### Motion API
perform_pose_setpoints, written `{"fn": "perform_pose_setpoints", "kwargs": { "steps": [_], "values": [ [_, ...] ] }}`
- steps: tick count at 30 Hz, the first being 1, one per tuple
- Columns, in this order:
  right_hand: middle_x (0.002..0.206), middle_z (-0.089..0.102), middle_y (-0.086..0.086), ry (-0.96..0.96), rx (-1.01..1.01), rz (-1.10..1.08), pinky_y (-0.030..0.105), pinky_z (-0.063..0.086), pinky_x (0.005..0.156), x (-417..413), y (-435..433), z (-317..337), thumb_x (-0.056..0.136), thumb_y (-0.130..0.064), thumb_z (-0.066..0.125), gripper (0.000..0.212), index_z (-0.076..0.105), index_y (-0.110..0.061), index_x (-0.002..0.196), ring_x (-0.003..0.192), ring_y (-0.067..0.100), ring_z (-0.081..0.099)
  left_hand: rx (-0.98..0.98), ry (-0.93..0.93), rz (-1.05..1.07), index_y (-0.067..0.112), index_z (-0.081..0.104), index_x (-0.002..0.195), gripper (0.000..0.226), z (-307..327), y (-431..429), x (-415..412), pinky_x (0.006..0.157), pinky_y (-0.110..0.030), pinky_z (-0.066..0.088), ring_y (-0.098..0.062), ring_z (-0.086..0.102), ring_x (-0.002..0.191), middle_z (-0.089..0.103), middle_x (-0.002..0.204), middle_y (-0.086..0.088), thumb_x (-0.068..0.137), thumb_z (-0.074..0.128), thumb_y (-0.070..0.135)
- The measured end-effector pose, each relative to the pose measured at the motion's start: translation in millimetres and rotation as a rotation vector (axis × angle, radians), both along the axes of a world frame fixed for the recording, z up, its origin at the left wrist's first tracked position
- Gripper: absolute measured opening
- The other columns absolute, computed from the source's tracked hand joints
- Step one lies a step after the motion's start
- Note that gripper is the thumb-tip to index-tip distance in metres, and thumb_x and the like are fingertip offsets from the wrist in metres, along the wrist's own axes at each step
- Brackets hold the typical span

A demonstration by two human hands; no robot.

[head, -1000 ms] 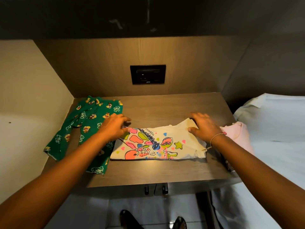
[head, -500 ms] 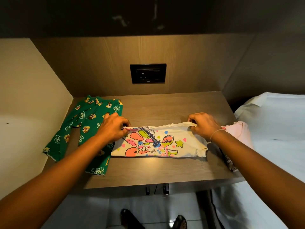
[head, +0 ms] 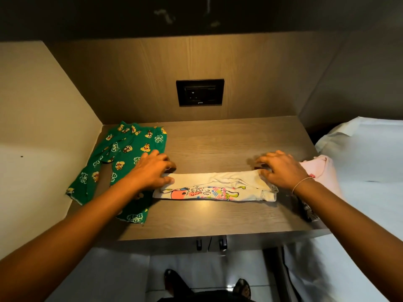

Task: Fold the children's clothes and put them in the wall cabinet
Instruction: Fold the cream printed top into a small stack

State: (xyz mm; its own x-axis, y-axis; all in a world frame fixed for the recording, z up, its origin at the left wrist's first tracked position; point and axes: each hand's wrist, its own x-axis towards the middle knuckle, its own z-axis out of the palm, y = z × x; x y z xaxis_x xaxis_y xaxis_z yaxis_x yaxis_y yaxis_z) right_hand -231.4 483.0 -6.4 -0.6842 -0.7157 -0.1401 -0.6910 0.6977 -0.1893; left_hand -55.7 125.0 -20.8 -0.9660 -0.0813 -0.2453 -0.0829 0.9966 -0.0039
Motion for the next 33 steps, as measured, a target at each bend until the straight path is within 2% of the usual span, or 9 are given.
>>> {"fn": "perform_pose_setpoints", "kwargs": {
  "steps": [3, 7, 10, 14, 19, 23, 26, 30, 33],
  "values": [
    [0.126, 0.062, -0.002, -0.026, 0.148, 0.022, 0.038, 0.044, 0.093, 4.4, -3.4, -8.7, 0.090, -0.042, 0.059, 0.036, 0.060, -0.031, 0.125, 0.114, 0.022, 0.051, -0.026, -0.055, -0.014, 0.035, 0.062, 0.109, 0.032, -3.7, 5.2, -9.0, 0.085, -0.039, 0.032, -0.016, 0.044, 0.106, 0.060, 0.108, 0.008, 0.084, 0.060, 0.055],
    [0.099, 0.071, -0.002, -0.155, 0.047, -0.124, 0.032, 0.055, 0.075, 23.5, 13.3, -13.4, 0.086, -0.041, 0.066, 0.020, 0.065, -0.031, 0.103, 0.087, 0.014, 0.061, 0.019, 0.048, 0.017, 0.032, 0.063, 0.097, 0.017, 9.5, 7.2, -37.8, 0.080, -0.035, 0.028, -0.015, 0.044, 0.096, 0.054, 0.087, 0.009, 0.084, 0.065, 0.044],
    [0.085, 0.067, -0.008, -0.329, -0.056, -0.281, 0.023, 0.048, 0.061, 47.2, 30.0, -17.8, 0.082, -0.037, 0.071, 0.017, 0.056, -0.032, 0.088, 0.075, 0.007, 0.061, -0.057, 0.157, -0.052, 0.028, 0.067, 0.099, 0.016, 26.7, 17.3, -83.9, 0.077, -0.036, 0.032, -0.018, 0.046, 0.093, 0.063, 0.091, 0.004, 0.085, 0.066, 0.036],
    [0.070, 0.068, -0.001, -0.548, -0.295, -0.508, 0.033, 0.054, 0.061, 80.8, 32.4, -25.7, 0.073, -0.025, 0.081, 0.026, 0.056, -0.022, 0.080, 0.066, 0.015, 0.066, -0.105, 0.202, -0.137, 0.025, 0.071, 0.103, 0.021, 44.9, 52.4, -147.7, 0.080, -0.038, 0.044, -0.031, 0.057, 0.105, 0.067, 0.105, -0.005, 0.083, 0.064, 0.029],
    [0.062, 0.064, -0.003, -0.520, -0.376, -0.619, 0.035, 0.053, 0.062, 116.1, 13.9, -37.9, 0.070, -0.027, 0.082, 0.026, 0.057, -0.021, 0.073, 0.058, 0.014, 0.061, 0.001, 0.156, -0.079, 0.019, 0.067, 0.111, 0.035, 23.8, 102.7, -180.7, 0.079, -0.038, 0.049, -0.035, 0.063, 0.104, 0.065, 0.116, -0.009, 0.077, 0.071, 0.024],
    [0.066, 0.067, -0.006, -0.441, -0.399, -0.536, 0.034, 0.054, 0.060, 120.9, 22.0, -33.8, 0.073, -0.052, 0.074, 0.029, 0.060, -0.027, 0.075, 0.063, 0.009, 0.064, 0.310, 0.236, 0.059, 0.024, 0.044, 0.139, 0.050, 0.2, 108.8, -151.1, 0.094, -0.050, 0.050, -0.040, 0.054, 0.121, 0.037, 0.153, -0.006, 0.091, 0.056, 0.022],
    [0.085, 0.068, -0.015, -0.346, -0.500, -0.339, 0.029, 0.055, 0.065, 121.5, 42.2, -32.1, 0.077, -0.059, 0.064, 0.028, 0.062, -0.035, 0.090, 0.076, 0.002, 0.063, 0.509, 0.314, 0.051, 0.023, 0.040, 0.143, 0.057, -7.3, 107.1, -93.4, 0.101, -0.055, 0.045, -0.035, 0.049, 0.129, 0.030, 0.157, -0.006, 0.089, 0.056, 0.024],
    [0.129, 0.056, -0.012, -0.063, -0.306, 0.090, 0.031, 0.047, 0.091, 128.2, 64.5, -46.9, 0.077, -0.068, 0.060, 0.061, 0.055, -0.033, 0.128, 0.116, 0.010, 0.051, 0.508, 0.199, -0.290, 0.030, 0.045, 0.141, 0.063, -25.8, 122.1, 6.4, 0.110, -0.047, 0.031, -0.024, 0.036, 0.140, 0.041, 0.152, -0.004, 0.079, 0.055, 0.039],
    [0.137, 0.054, -0.004, 0.122, -0.195, 0.212, 0.039, 0.048, 0.088, 134.6, 65.9, -60.6, 0.076, -0.060, 0.063, 0.063, 0.053, -0.031, 0.131, 0.119, 0.019, 0.052, 0.396, 0.107, -0.344, 0.041, 0.044, 0.138, 0.066, -38.4, 138.8, 45.1, 0.109, -0.042, 0.025, -0.017, 0.027, 0.144, 0.038, 0.153, 0.007, 0.074, 0.059, 0.053]
  ]
}}
